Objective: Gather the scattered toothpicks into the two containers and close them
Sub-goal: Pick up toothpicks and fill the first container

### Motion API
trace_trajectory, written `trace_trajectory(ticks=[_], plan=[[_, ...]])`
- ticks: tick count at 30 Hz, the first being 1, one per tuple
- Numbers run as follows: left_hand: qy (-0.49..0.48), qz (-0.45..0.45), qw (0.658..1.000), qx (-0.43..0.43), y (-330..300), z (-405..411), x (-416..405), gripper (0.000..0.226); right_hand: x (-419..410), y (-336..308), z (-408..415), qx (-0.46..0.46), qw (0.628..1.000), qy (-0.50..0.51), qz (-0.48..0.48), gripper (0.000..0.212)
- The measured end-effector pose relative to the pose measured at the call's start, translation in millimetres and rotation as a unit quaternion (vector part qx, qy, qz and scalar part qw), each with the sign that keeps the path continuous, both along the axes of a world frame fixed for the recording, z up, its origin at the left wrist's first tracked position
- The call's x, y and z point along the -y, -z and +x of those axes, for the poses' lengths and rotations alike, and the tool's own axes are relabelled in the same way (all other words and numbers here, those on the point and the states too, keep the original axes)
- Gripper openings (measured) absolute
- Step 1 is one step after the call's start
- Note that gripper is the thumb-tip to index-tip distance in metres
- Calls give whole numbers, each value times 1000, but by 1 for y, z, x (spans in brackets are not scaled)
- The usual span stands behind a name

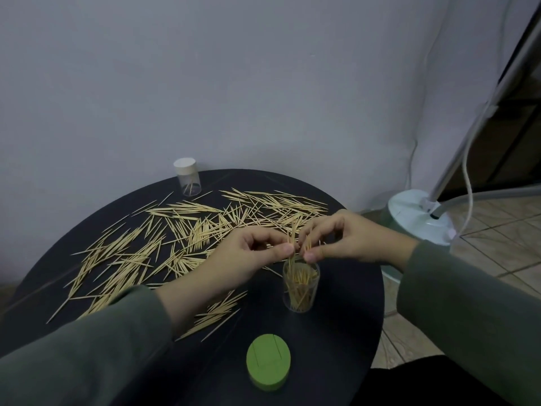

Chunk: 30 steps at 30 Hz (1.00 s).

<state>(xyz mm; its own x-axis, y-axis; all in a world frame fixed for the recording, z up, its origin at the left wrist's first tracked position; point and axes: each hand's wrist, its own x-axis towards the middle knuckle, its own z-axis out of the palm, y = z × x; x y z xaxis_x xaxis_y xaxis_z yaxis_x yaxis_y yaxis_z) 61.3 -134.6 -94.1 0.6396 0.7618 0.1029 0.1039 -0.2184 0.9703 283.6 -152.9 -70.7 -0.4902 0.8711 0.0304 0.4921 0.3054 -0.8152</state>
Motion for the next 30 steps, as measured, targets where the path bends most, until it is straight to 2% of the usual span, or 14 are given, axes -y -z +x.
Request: trace_trajectory(ticks=[3,7,11,13,15,18,21,24,27,30], plan=[[15,32,999,-37,1,-1,1,19,0,1,2,33,999,-16,-21,13],[31,74,994,-70,5,-4,-1,15,1,0,3,59,998,-30,-19,18],[9,142,988,-63,7,-8,0,33,1,-1,7,83,996,3,-16,38],[10,266,959,-93,6,-10,1,42,1,-1,8,114,993,8,-29,48],[25,384,914,-130,10,-12,2,48,3,-2,6,157,986,-3,-48,57],[34,469,865,-177,18,-15,3,51,7,-2,2,198,979,-13,-55,64],[45,535,817,-212,25,-17,3,49,7,1,-1,183,981,-33,-46,56],[34,552,808,-202,23,-15,4,46,6,1,-2,190,980,-33,-44,58],[24,543,818,-187,18,-13,6,44,3,3,-1,190,981,-26,-41,48],[50,568,794,-211,15,-9,9,47,2,4,-1,162,986,-31,-36,36]])
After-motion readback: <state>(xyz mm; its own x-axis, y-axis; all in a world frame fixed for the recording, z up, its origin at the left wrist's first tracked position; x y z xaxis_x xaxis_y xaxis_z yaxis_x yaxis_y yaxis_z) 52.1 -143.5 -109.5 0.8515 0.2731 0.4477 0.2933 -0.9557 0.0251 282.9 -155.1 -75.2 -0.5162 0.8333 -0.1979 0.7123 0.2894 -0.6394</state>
